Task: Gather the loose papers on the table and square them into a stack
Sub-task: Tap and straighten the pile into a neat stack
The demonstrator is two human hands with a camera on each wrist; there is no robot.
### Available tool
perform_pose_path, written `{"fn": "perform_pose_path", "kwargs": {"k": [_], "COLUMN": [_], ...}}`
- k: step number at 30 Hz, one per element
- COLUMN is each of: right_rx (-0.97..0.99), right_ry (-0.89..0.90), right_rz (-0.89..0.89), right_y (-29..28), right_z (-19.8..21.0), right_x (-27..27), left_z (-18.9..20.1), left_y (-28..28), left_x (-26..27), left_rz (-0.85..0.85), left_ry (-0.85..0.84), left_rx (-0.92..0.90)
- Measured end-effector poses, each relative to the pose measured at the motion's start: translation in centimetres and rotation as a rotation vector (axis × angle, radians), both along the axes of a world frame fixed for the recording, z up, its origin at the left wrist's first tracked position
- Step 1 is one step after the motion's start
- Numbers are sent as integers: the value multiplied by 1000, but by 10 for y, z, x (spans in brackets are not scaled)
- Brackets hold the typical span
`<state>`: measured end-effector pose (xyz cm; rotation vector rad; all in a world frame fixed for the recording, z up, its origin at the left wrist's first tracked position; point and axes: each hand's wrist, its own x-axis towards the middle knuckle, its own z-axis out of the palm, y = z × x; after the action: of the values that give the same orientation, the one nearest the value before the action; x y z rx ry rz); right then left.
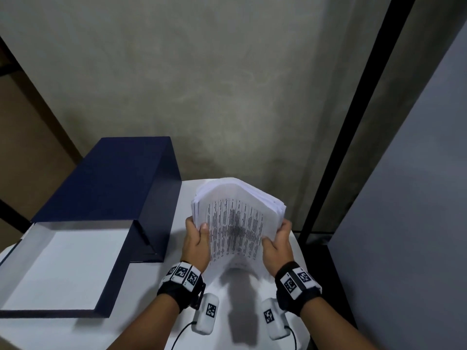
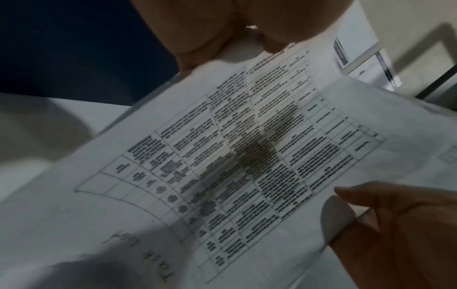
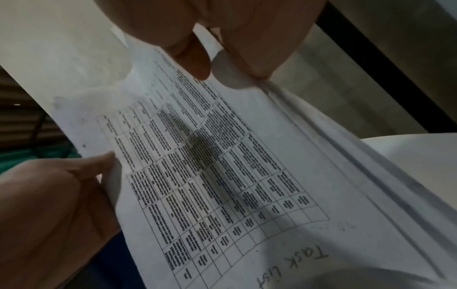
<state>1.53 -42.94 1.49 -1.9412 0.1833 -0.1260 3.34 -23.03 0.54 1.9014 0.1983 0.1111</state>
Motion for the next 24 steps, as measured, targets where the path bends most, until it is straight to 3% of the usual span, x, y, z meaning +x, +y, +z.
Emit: {"fn": "perform_pose_path", "kwargs": {"k": [4, 6, 9, 13, 17, 19, 21, 22, 24], "right_rx": [-113, -167, -324, -630, -769, -743, -765, -712, -272], "right_ry": [37, 0, -148, -241, -293, -373, -400, -353, -228], "right_rz": [42, 25, 62, 249, 380, 309, 92, -25, -135], "right_y": [-7, -11, -13, -9, -5, -15, -40, -54, -77], "right_z": [-7, -2, 21, 61, 84, 86, 74, 67, 53], "right_x": [-1, 6, 18, 27, 32, 34, 37, 35, 27], "left_z": [-14, -5, 37, 93, 99, 95, 90, 86, 75], "left_y": [10, 12, 18, 23, 36, 40, 45, 48, 57], "left_x": [-7, -9, -1, 18, 28, 24, 18, 16, 15], "left_rz": [-34, 76, 191, -138, -439, -385, -311, -274, -176], "left_ry": [119, -11, -325, -372, -251, -280, -289, -255, -129], "left_rx": [68, 121, 418, 756, 531, 418, 218, 58, -220]}}
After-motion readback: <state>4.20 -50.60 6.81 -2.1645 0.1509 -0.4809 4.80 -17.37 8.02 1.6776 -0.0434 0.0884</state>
